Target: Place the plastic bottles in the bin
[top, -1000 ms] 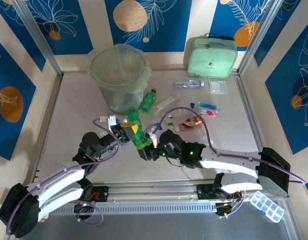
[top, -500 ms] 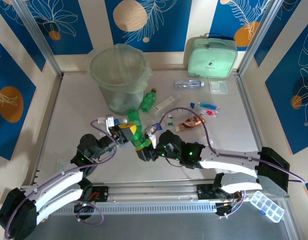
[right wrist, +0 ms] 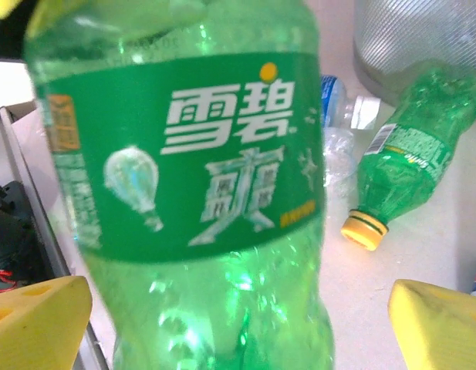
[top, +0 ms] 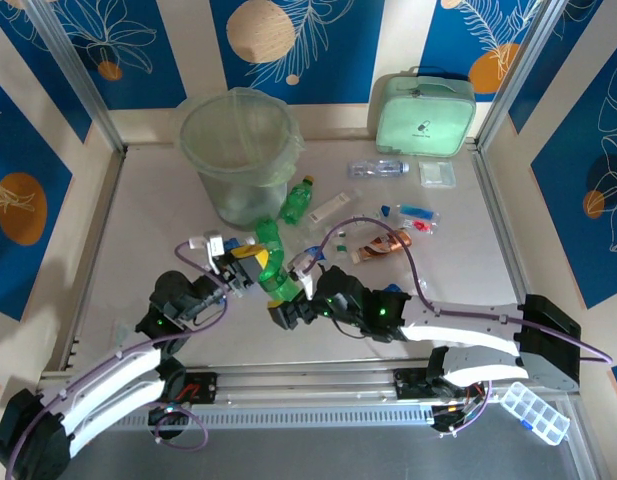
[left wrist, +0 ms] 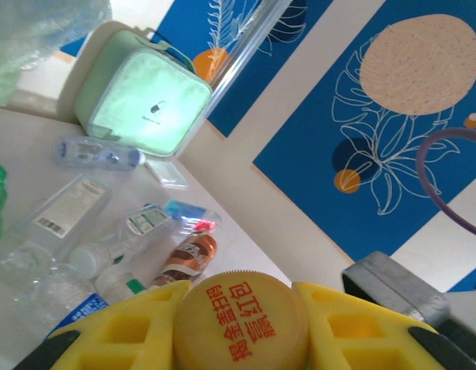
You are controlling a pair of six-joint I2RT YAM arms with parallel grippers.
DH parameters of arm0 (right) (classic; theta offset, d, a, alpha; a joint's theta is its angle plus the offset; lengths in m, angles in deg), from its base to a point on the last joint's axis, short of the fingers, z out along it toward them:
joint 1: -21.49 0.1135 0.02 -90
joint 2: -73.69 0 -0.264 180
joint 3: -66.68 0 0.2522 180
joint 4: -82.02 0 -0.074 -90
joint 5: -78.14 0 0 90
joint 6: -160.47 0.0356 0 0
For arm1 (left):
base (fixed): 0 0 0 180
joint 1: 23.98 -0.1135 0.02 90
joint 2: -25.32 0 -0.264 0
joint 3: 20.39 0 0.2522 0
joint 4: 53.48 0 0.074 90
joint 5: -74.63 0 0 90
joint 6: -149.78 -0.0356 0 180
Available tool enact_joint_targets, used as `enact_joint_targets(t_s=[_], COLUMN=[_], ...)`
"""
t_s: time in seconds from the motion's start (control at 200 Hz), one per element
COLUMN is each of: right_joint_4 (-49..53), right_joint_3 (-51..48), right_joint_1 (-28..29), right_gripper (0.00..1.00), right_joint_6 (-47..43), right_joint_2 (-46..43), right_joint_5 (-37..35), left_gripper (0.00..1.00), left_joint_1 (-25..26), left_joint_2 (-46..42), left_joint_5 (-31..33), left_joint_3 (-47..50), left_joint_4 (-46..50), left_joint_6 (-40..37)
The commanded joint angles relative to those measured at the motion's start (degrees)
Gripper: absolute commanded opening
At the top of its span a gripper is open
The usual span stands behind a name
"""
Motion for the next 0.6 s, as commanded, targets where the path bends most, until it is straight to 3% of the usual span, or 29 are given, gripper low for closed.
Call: enact_joint_targets(t_s=[0.0, 0.335, 0.49, 0.595], right_joint_4=[0.0, -4.1, 0.3, 3.3], right_joint_3=[-1.2, -6.7, -6.0, -5.6], right_joint_1=[0.7, 1.8, 1.0, -1.2], right_gripper=[0.99, 1.00, 0.99, 0.98], right_joint_6=[-1.1, -0.2, 2.2, 4.7], right_joint_2=[-2.8, -12.6, -14.3, -14.5], right_joint_5=[-7.2, -15.9, -25.3, -25.8], left_gripper=[0.00, 0.00, 0.00, 0.00], left_joint_1=[0.4, 0.5, 0.4, 0.4], left_joint_2=[-4.3, -8.3, -3.3, 2.8], left_joint_5=[4.7, 13.1, 21.8, 25.3], left_joint_3=[-1.5, -14.0, -25.5, -34.4], left_joint_4=[6.0, 27.0, 40.0, 45.8], left_joint_6=[-4.0, -8.7, -10.7, -10.6])
